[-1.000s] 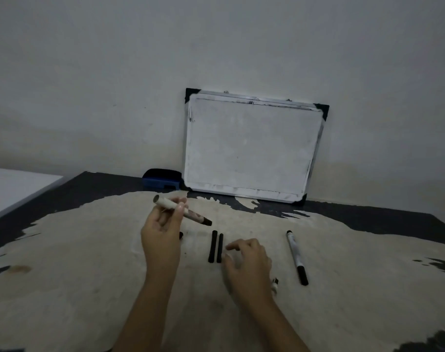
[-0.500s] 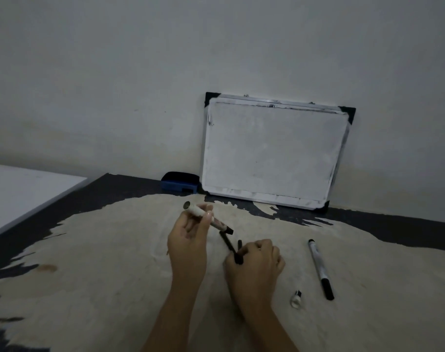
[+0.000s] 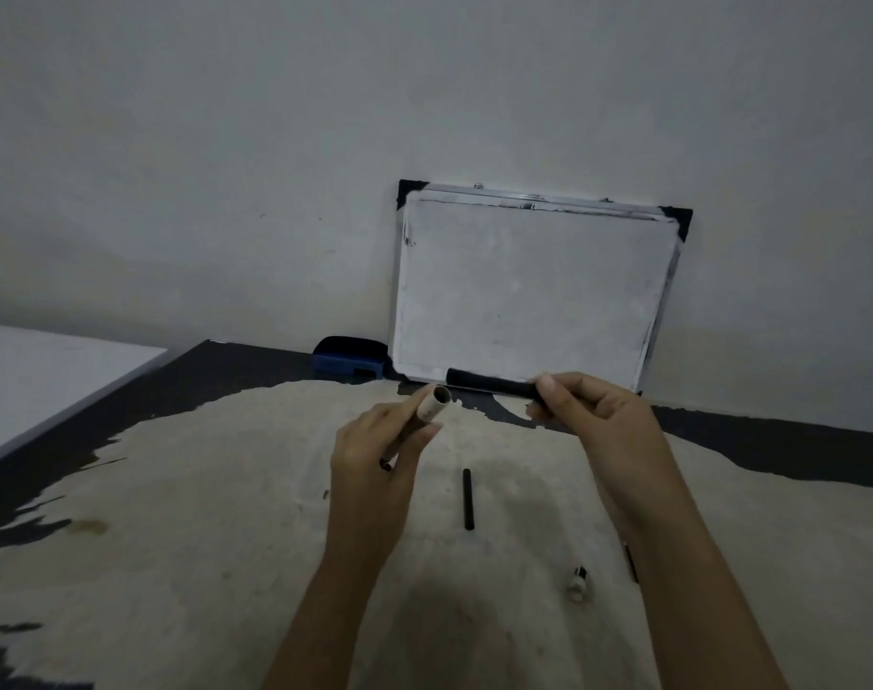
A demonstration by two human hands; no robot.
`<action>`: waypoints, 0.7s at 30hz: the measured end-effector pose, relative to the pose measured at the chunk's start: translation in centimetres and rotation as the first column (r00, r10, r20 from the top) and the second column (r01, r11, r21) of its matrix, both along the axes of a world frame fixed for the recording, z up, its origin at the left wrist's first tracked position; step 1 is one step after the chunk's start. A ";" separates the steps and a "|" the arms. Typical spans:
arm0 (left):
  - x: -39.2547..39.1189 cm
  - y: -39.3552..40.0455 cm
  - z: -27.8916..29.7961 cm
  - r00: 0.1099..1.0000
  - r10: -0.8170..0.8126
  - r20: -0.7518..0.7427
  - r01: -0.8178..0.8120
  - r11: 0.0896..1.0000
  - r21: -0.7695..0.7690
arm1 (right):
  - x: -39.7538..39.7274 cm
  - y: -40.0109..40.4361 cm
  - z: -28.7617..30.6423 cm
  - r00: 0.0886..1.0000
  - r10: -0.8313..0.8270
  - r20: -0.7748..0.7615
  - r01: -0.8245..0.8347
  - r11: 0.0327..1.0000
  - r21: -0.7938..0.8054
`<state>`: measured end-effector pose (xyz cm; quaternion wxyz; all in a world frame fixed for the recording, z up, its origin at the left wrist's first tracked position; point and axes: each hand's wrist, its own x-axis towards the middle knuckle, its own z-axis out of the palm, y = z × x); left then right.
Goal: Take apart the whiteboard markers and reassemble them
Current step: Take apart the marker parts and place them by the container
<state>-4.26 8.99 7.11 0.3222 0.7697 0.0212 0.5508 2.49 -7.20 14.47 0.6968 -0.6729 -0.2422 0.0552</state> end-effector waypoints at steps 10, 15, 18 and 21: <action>0.6 0.5 -1.3 0.985 0.113 -0.128 -0.095 0.986 0.140 | 0.8 -1.0 -0.1 0.955 -0.151 0.256 0.205 0.958 -0.201; 0.9 -0.2 -1.5 0.966 0.127 -0.223 -0.064 0.961 0.270 | 1.3 -0.4 -0.9 0.910 -0.157 0.384 0.269 0.928 -0.257; 1.1 -0.7 -1.7 0.961 0.134 -0.244 -0.049 0.945 0.324 | 1.4 0.2 -1.6 0.901 -0.085 0.425 0.251 0.902 -0.352; 1.3 -1.2 -1.8 0.963 0.129 -0.238 -0.045 0.943 0.329 | 1.6 0.4 -2.0 0.928 -0.034 0.370 0.184 0.908 -0.378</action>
